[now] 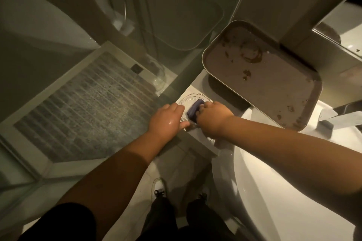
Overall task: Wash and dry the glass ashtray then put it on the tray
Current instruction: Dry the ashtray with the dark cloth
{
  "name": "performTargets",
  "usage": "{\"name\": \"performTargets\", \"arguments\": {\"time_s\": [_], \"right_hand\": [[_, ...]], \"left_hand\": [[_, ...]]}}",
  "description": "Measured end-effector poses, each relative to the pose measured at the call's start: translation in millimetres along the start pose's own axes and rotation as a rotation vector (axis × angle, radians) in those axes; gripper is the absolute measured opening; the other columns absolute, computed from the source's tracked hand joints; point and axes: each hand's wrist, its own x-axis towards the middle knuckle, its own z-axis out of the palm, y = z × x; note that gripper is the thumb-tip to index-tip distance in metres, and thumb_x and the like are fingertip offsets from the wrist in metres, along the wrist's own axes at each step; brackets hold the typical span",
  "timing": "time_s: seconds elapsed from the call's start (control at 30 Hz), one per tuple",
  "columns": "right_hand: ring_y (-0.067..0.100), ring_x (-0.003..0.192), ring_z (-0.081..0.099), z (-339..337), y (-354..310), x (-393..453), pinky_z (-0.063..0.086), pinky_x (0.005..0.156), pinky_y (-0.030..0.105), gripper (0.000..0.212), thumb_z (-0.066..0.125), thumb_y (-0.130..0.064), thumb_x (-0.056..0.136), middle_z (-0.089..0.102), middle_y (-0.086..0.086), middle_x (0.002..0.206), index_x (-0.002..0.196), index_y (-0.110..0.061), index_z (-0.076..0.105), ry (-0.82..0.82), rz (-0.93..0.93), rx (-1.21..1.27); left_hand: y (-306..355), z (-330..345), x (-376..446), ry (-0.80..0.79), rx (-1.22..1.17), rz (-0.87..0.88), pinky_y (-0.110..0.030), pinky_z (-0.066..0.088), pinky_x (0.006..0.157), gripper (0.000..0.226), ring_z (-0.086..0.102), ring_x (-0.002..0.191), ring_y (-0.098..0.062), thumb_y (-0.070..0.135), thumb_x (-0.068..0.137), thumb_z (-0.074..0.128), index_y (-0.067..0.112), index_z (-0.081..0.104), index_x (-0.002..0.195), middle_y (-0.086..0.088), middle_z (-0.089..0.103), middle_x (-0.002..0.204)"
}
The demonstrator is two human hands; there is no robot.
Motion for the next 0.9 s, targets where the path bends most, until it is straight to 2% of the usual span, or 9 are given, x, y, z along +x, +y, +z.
{"name": "performTargets", "arguments": {"time_s": [0.1,0.2,0.27,0.37,0.47,0.53,0.63,0.73,0.9], "right_hand": [[0.030,0.117,0.051,-4.4,-7.2,-4.0,0.042,0.095,0.039,0.053,0.070,-0.023,0.083,0.057,0.014,0.125,0.132,-0.016,0.050,-0.030,0.019,0.085],[0.026,0.115,0.048,5.1,-11.8,-3.3,0.041,0.095,0.037,0.038,0.059,-0.026,0.090,0.056,0.007,0.125,0.127,-0.020,0.056,0.058,0.062,0.282],[0.025,0.114,0.047,15.2,-11.8,-3.3,0.041,0.091,0.037,0.037,0.058,-0.028,0.091,0.053,0.002,0.127,0.127,-0.025,0.055,0.126,0.055,0.360],[0.024,0.110,0.049,26.6,-2.1,-2.9,0.044,0.084,0.036,0.038,0.059,-0.031,0.092,0.050,0.000,0.132,0.129,-0.028,0.051,0.196,-0.026,0.292],[0.023,0.110,0.053,32.0,13.3,0.1,0.046,0.085,0.034,0.058,0.073,-0.031,0.082,0.048,-0.002,0.139,0.134,-0.030,0.048,0.188,-0.129,0.134],[0.026,0.117,0.051,28.4,19.5,2.0,0.046,0.090,0.036,0.063,0.074,-0.030,0.082,0.043,-0.001,0.147,0.138,-0.031,0.045,0.171,-0.183,0.074],[0.029,0.122,0.049,20.8,24.1,3.0,0.047,0.093,0.039,0.051,0.063,-0.027,0.092,0.040,0.001,0.152,0.140,-0.028,0.045,0.162,-0.237,0.030],[0.030,0.126,0.048,18.5,26.3,1.7,0.047,0.095,0.042,0.047,0.060,-0.025,0.094,0.040,0.002,0.152,0.140,-0.026,0.047,0.153,-0.247,0.019],[0.026,0.113,0.055,25.4,17.3,-2.1,0.048,0.091,0.038,0.047,0.071,-0.027,0.085,0.053,0.000,0.134,0.129,-0.026,0.055,0.161,-0.148,0.037]], "left_hand": [[1.0,4.5,-1.2,0.017,-0.041,-0.020,-0.035,0.040,0.081,0.046,0.052,0.104,-0.026,0.043,0.085,0.064,0.012,0.054,0.118,-0.008,0.059,0.115],[2.5,8.1,-1.9,0.028,-0.030,-0.049,-0.033,0.040,0.078,0.044,0.053,0.102,-0.026,0.044,0.082,0.067,0.012,0.056,0.109,-0.008,0.061,0.110],[7.1,11.1,-6.3,0.048,-0.064,-0.092,-0.033,0.039,0.073,0.042,0.056,0.097,-0.027,0.045,0.080,0.070,0.011,0.056,0.101,-0.010,0.062,0.102],[4.1,11.4,-15.6,0.033,-0.285,-0.139,-0.029,0.036,0.064,0.042,0.060,0.088,-0.025,0.044,0.080,0.071,0.011,0.059,0.101,-0.008,0.065,0.097],[-5.5,-5.1,-10.2,0.053,-0.477,-0.237,-0.026,0.040,0.060,0.027,0.062,0.076,-0.023,0.042,0.089,0.061,0.017,0.059,0.100,-0.005,0.069,0.086],[-4.2,-14.1,9.9,0.101,-0.401,-0.282,-0.033,0.042,0.060,0.023,0.060,0.075,-0.030,0.038,0.095,0.052,0.015,0.052,0.100,-0.011,0.067,0.086],[10.5,-18.9,45.9,-0.043,-0.143,-0.249,-0.036,0.035,0.061,0.026,0.059,0.087,-0.036,0.032,0.100,0.042,0.009,0.048,0.109,-0.017,0.064,0.100],[15.3,-17.6,63.1,-0.144,0.044,-0.208,-0.038,0.037,0.062,0.023,0.060,0.094,-0.038,0.024,0.101,0.040,0.006,0.047,0.113,-0.019,0.064,0.106],[18.0,-15.5,61.1,-0.173,0.179,-0.247,-0.035,0.041,0.067,0.024,0.063,0.100,-0.035,0.011,0.094,0.042,0.008,0.057,0.113,-0.015,0.066,0.112]]}}
